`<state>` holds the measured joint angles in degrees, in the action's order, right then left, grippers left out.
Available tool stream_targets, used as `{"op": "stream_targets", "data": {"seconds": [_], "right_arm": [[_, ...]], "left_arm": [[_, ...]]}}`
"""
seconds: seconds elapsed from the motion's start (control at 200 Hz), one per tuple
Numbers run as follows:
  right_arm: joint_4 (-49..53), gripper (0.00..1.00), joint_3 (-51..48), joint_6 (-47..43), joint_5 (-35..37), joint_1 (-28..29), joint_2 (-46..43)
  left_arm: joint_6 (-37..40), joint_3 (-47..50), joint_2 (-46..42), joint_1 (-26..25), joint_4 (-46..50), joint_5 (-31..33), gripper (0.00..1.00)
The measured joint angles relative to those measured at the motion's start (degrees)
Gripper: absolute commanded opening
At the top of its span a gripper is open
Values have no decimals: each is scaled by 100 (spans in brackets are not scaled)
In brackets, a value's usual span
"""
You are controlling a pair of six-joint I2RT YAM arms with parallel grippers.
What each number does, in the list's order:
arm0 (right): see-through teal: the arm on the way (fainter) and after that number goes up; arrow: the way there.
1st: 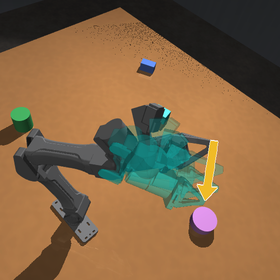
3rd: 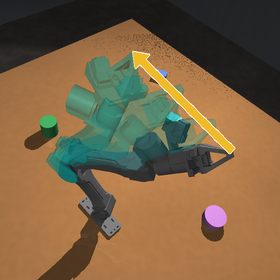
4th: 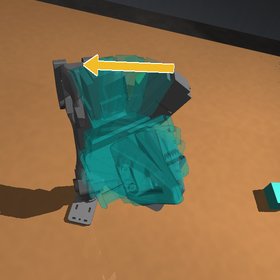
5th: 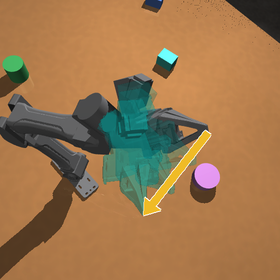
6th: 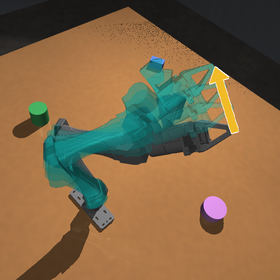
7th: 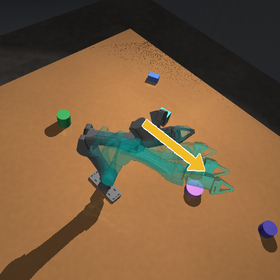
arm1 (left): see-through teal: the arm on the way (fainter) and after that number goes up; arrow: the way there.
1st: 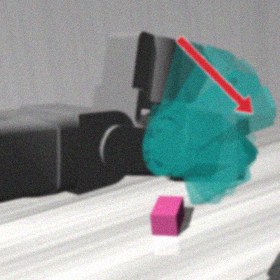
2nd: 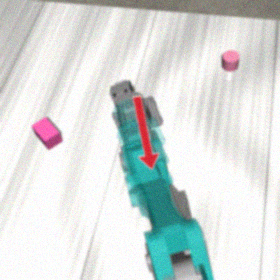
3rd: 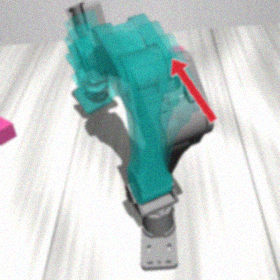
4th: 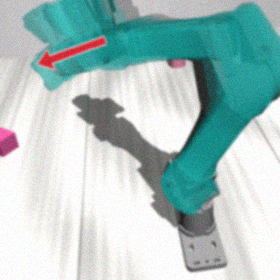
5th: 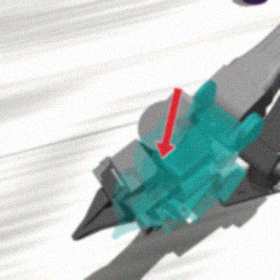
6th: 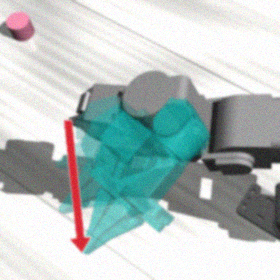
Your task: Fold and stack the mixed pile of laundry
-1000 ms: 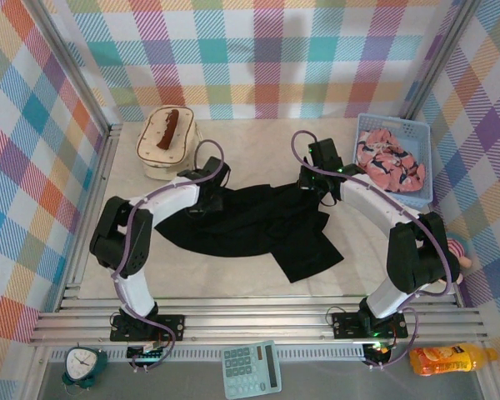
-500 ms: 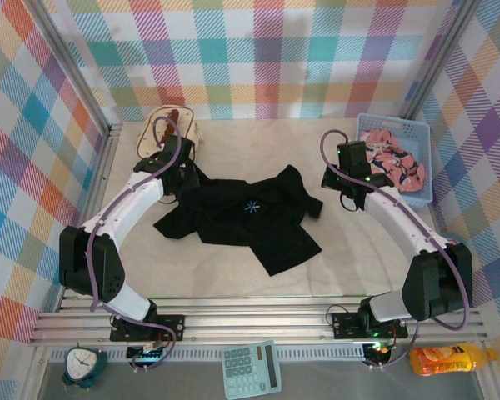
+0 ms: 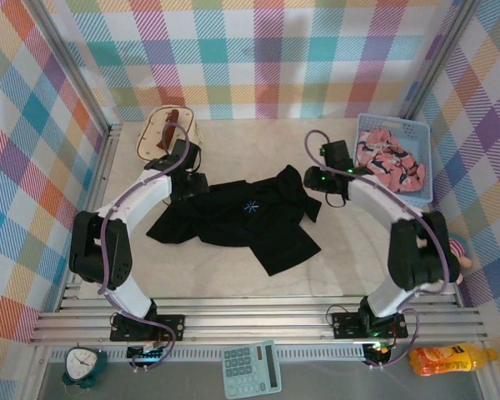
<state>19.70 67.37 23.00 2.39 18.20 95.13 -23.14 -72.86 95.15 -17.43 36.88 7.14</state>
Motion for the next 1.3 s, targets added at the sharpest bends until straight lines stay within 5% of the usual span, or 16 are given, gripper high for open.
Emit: {"op": "stream_targets", "data": {"seconds": [0.11,0.265,0.5,0.71,0.875,0.94,1.0,1.105,1.205,1.3], "right_arm": [[-72,60,627,94,-175,254,870],[-66,58,1624,227,-332,573,1843],[48,0,2236,350,-282,793,2518],[247,0,2218,92,55,772,2444],[348,0,2065,-192,326,741,1947],[376,0,2142,-341,426,704,1770],[463,0,2361,-503,444,673,1725],[448,19,2588,-835,391,660,1696],[376,34,2356,-1139,286,664,1611],[391,36,1993,-1401,83,693,1589]], "left_arm": [[-149,321,-17,0,-186,-136,67],[-422,750,-17,-4,-466,-293,67],[-601,1049,-17,-4,-710,-317,68],[-623,1259,-52,-4,-841,-232,63],[-699,1926,-557,-4,-855,-201,25],[-704,2155,-745,-7,-855,-190,19],[-710,2267,-780,-4,-857,-136,19],[-710,2308,-647,-4,-879,-13,22],[-737,2308,-391,-4,-988,4,33],[-763,2304,-271,-4,-1056,-9,46]]}}
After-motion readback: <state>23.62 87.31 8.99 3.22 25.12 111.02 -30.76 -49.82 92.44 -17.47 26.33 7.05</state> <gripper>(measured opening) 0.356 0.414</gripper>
